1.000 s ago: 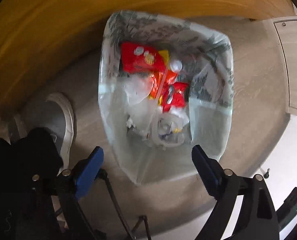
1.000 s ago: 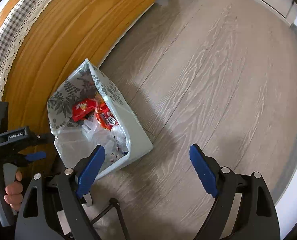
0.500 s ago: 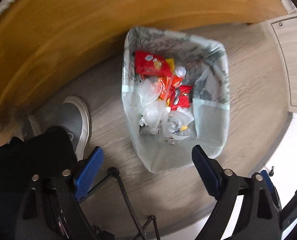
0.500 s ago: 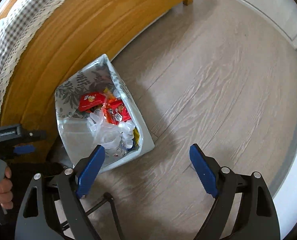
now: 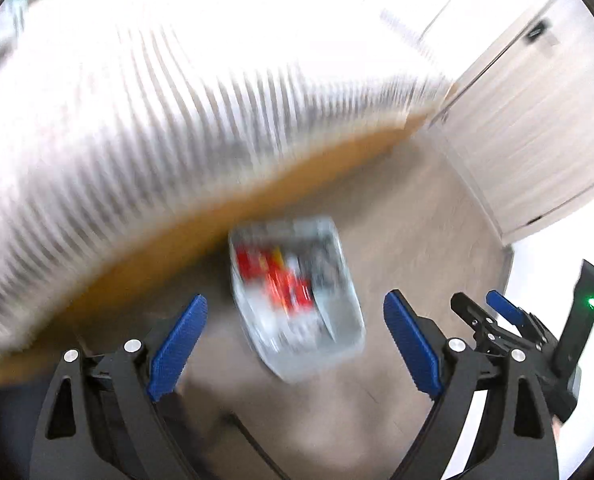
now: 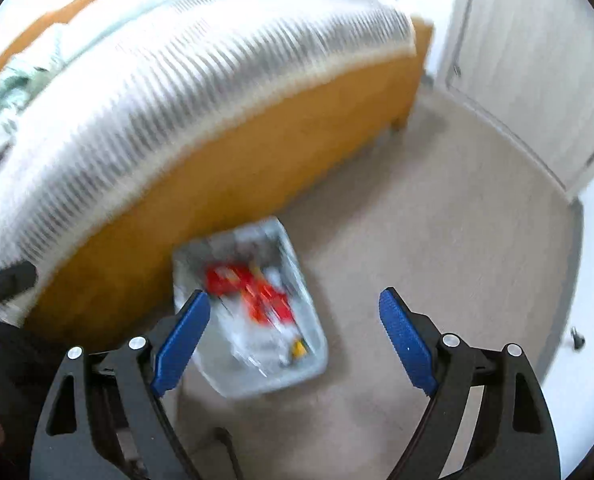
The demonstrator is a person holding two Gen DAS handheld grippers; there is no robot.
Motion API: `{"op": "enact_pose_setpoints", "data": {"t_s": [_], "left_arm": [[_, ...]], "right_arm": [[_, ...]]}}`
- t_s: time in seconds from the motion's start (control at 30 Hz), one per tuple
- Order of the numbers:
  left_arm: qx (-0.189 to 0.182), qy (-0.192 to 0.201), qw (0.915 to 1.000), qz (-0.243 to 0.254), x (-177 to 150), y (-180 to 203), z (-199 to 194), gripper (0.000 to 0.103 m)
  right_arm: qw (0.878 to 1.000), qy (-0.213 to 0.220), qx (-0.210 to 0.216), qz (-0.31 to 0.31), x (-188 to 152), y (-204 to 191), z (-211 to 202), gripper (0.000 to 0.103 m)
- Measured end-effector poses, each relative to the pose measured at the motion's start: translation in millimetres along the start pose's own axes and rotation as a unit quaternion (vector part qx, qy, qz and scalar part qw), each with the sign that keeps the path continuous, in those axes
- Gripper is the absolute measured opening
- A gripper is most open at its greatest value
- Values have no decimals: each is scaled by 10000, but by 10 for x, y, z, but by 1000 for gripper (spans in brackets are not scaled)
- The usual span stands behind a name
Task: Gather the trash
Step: 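Move both tools from the bin back over the bed, then grasp the pink towel with left while right grasps the white milk carton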
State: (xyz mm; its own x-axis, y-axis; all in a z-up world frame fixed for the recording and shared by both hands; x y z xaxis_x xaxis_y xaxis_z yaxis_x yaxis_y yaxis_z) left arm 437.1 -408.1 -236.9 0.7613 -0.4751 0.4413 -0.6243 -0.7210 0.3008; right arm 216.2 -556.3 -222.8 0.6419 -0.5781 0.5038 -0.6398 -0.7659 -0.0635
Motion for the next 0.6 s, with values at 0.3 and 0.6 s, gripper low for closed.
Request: {"op": "enact_pose_setpoints", "data": {"t_s": [0.3,0.6], "left_arm": [[2263,2102,9502,-418,383,-2056,-1388,96],[2922,2455,9050,-1882,628,-3984,-1615,96]], "right_arm": [[9883,1180,913,-306,365,-1245,-506,83],[9720,1110,1652,-1248,411,-2757,-445,83]]}}
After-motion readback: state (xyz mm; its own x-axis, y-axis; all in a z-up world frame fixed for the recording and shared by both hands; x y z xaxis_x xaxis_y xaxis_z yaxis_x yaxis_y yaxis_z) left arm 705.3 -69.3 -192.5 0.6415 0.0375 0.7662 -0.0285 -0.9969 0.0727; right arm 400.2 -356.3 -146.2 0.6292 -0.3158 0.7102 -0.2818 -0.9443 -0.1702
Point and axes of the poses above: each gripper's, at about its wrist camera, not at the fingertips, and z roughly the way its jaws point, y to its right, x to its top, the point moved 3 cm from there along z, roughly the way its jaws point, and after that the axes turned 1 degree about z, right-handed, at the moved point
